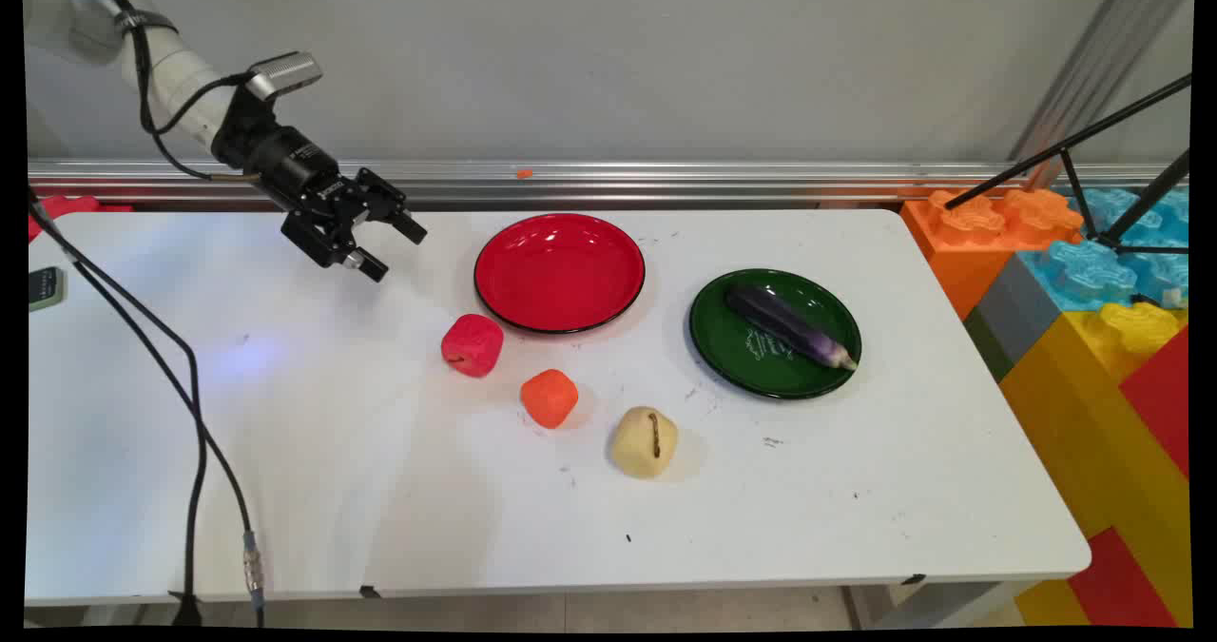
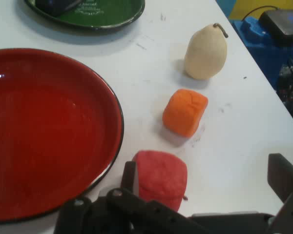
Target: Pick up the eggplant from the green plate
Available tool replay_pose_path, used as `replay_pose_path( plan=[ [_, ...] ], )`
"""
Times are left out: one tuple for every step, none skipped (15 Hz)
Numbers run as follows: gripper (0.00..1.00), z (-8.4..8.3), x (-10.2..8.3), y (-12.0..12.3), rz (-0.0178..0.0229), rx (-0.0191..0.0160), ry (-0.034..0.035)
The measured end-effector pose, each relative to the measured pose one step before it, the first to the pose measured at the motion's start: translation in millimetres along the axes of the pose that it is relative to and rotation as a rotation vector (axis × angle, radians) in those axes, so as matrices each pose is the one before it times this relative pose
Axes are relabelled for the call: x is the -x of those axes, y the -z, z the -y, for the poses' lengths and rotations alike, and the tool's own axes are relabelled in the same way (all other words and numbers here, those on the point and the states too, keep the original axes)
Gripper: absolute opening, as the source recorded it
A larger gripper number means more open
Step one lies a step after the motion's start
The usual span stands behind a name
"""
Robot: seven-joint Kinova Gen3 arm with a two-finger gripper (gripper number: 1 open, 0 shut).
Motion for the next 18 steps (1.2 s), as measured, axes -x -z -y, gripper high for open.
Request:
replay_pose_path(
  plan=[
    [1.0, 0.6, -3.13, -1.39, -0.00467, 0.00279, -0.00139],
    [1.0, 0.56, -4.36, -2.21, -0.00682, 0.0033, -0.00114],
    [1.0, 0.48, -3.82, -1.96, -0.00564, 0.00296, -0.00122],
    [1.0, 0.58, -5.18, -2.87, -0.00718, 0.00355, -0.00204],
    [1.0, 0.68, -4.57, -2.65, -0.00601, 0.00257, -0.00173],
    [1.0, 0.35, -3.07, -1.98, -0.004, 0.00181, -0.00122],
    [1.0, 0.77, -5.62, -4.16, -0.00577, 0.00288, -0.00275],
    [1.0, 0.55, -4.16, -3.67, -0.0043, 0.00287, -0.00197],
    [1.0, 0.94, -5.46, -5.67, -0.00439, 0.00346, -0.00489],
    [1.0, 1.27, -4.93, -5.63, -0.00312, 0.00347, -0.00675],
    [1.0, 0.91, -3.41, -4.27, -0.0019, 0.00292, -0.00643],
    [1.0, 1.47, -4.79, -6.6, -0.00283, 0.00318, -0.01007],
    [1.0, 3.53, -7.43, -11.04, -0.00376, 0.00492, -0.01676],
    [1.0, 2.91, -4.94, -7.73, -0.0026, 0.00319, -0.01142],
    [1.0, 4.54, -6.72, -10.37, -0.00346, 0.00344, -0.01538],
    [1.0, 2.99, -3.78, -6.27, -0.00188, 0.00138, -0.00835],
    [1.0, 4.55, -5.29, -9.18, -0.00326, 0.00083, -0.0118],
    [1.0, 7.59, -7.13, -13.13, -0.00409, 0.00194, -0.01582]
  ],
)
